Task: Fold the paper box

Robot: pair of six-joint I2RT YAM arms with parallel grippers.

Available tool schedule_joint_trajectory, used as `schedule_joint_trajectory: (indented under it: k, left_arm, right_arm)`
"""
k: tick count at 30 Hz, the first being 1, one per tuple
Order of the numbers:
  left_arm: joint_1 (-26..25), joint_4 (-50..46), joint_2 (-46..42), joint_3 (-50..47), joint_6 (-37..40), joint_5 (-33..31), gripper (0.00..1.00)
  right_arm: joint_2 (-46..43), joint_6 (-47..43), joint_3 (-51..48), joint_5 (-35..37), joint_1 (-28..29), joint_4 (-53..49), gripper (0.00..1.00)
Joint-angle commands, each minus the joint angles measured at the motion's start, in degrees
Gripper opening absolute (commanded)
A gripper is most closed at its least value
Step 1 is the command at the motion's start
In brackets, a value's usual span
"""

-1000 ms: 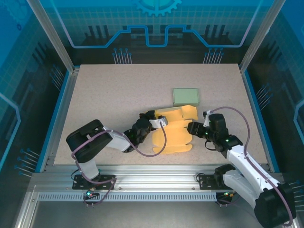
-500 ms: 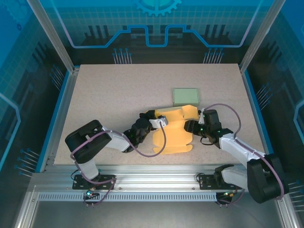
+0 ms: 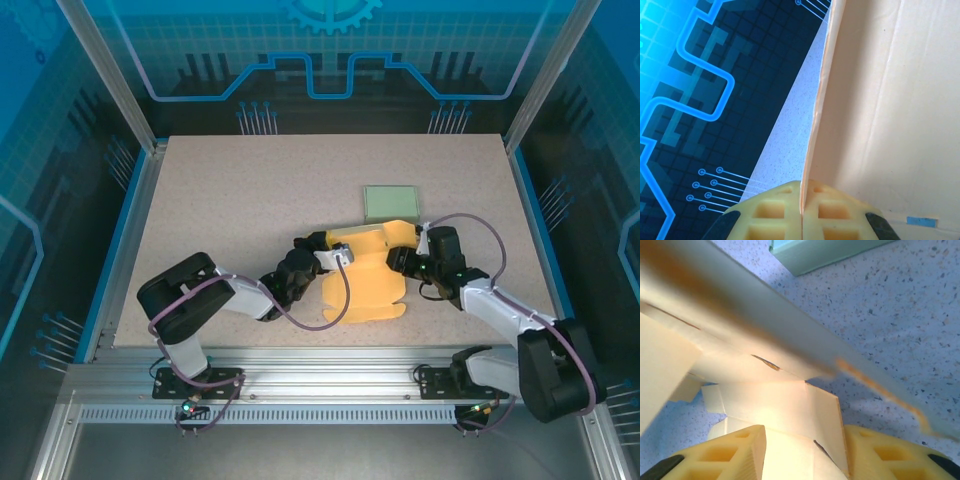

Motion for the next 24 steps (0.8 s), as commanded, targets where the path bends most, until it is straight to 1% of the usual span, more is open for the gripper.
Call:
schedule_joint_trajectory:
  k: [1, 5, 10, 15, 17, 23, 24]
  left_arm:
    - [0.04, 1.89, 1.47, 2.27, -1.15, -1.46, 0.00]
    - [-0.21, 2.51, 1.93, 2.65, -0.81, -1.55, 0.00]
    - [-0.65, 2.58, 2.23, 3.22, -1.00, -1.49, 0.00]
    - [-1.09, 2.45, 3.05, 4.09, -0.75, -1.40, 0.00]
    - [-1.20, 2.51, 3.47, 4.47, -0.35, -1.64, 0.00]
    - [-1.26, 3.03, 3.84, 4.54, 0.19, -1.88, 0.00]
    - [-1.27, 3.05, 3.81, 4.49, 0.25, -1.87, 0.00]
  right_arm:
    - [-3.69, 1.57, -1.61, 0.91, 0.12, 1.54, 0.45]
    - [-6.51, 3.52, -4.06, 2.34, 1.09, 3.30, 0.45]
    - [-5.83, 4.11, -4.62, 3.09, 2.03, 5.54, 0.45]
    - [-1.77, 4.73, -4.10, 1.71, 3.76, 10.47, 0.43]
    - [-0.10, 4.99, -3.66, 1.50, 4.99, 12.21, 0.39]
    - [5.12, 5.13, -2.16, 3.69, 8.05, 12.81, 0.35]
    - [6.34, 5.25, -2.15, 3.70, 8.22, 14.71, 0.34]
